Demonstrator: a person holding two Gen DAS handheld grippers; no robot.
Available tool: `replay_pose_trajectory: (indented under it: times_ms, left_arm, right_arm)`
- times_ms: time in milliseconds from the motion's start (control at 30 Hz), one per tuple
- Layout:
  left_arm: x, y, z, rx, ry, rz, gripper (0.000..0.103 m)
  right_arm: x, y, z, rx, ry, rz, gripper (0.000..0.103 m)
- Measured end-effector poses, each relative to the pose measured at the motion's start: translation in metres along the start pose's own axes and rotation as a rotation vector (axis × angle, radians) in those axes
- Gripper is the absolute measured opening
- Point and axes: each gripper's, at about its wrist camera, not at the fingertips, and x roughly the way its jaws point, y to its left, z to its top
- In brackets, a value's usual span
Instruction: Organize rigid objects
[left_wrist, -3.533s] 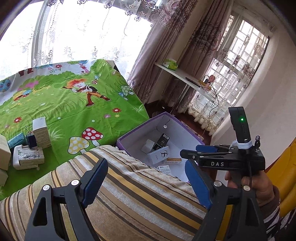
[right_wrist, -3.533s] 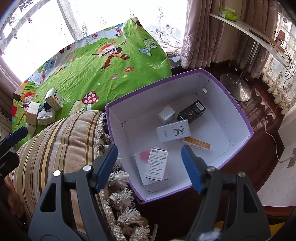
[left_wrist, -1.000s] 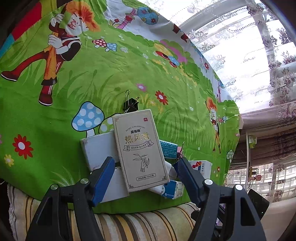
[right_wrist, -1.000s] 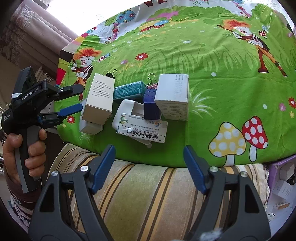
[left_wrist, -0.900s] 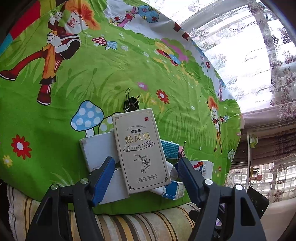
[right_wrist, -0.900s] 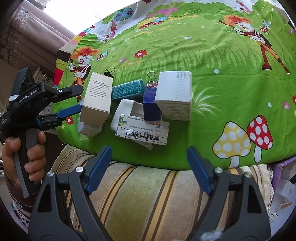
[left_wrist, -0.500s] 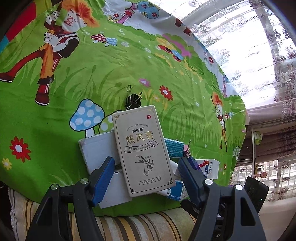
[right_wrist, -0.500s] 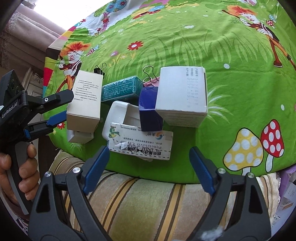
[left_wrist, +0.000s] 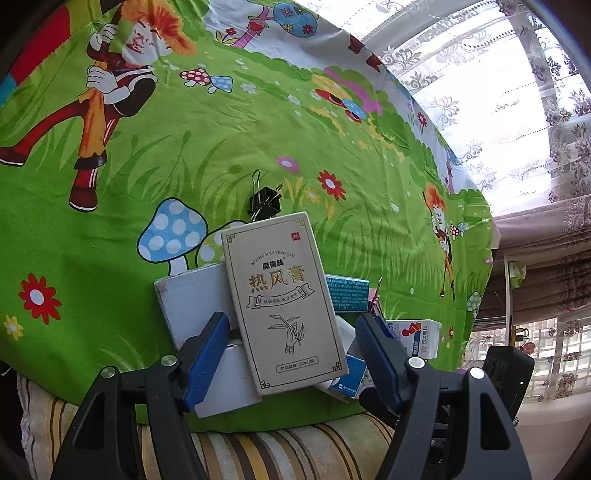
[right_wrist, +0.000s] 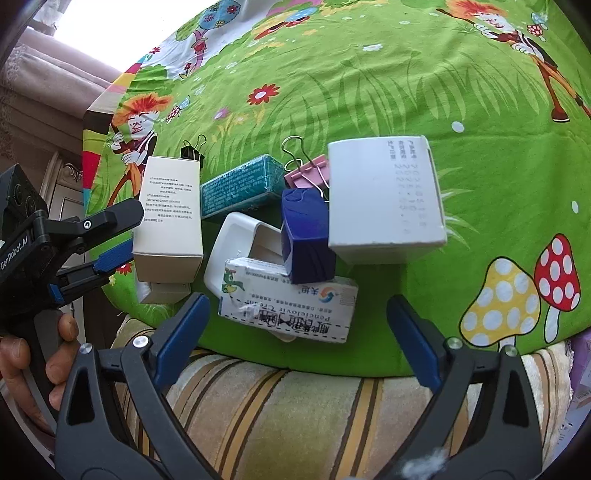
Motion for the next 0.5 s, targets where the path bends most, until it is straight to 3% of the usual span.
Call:
replay_pose_trajectory:
  times_ms: [500]
  left_arm:
    - [0.002,-0.002,-0.001,0.009,0.008,0.018,0.063]
  right_arm:
    - [0.01,0.003,0.006,0.071,0.014,-0.027,0.098]
